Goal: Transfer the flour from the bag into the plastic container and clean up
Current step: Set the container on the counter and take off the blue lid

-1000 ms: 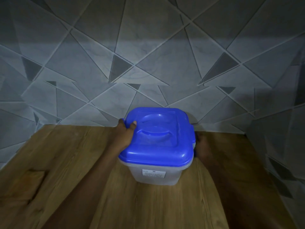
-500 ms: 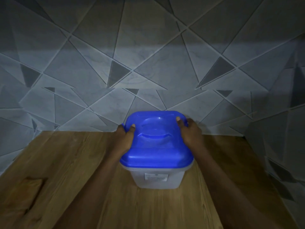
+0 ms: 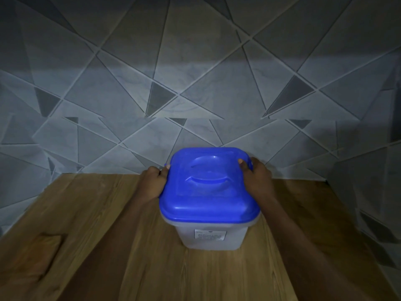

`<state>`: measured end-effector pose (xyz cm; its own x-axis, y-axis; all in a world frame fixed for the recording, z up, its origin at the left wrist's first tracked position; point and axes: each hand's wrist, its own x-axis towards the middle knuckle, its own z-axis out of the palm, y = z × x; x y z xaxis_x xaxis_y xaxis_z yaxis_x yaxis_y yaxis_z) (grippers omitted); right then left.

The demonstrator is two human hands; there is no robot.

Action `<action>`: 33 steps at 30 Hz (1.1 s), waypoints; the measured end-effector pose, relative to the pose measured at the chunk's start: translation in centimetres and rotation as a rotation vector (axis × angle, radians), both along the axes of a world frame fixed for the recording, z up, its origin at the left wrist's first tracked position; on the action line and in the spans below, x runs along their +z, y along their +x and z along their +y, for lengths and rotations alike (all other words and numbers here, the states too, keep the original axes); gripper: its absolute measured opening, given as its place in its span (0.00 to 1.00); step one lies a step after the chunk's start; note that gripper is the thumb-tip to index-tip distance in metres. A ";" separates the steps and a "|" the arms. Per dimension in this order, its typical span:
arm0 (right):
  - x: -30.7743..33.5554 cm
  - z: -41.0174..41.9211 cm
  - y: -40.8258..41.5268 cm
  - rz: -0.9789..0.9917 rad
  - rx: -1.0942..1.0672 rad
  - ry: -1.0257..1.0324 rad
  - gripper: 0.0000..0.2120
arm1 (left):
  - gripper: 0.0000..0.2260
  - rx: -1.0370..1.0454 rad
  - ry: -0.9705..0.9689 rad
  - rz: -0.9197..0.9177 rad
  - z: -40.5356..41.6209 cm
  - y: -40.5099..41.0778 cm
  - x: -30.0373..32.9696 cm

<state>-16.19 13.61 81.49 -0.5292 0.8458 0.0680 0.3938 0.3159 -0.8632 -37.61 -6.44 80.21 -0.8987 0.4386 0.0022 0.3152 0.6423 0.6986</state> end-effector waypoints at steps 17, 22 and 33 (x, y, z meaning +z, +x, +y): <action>0.2 -0.3 -0.6 -0.001 -0.007 0.006 0.19 | 0.26 -0.050 0.120 -0.059 0.0 -1.2 -0.4; -0.1 0.2 0.0 -0.018 -0.048 -0.024 0.20 | 0.18 0.075 0.420 -0.380 -0.8 -1.0 -1.5; 1.3 -2.1 -0.4 0.014 -0.135 -0.123 0.30 | 0.15 0.130 0.681 -0.460 -2.5 1.0 -2.5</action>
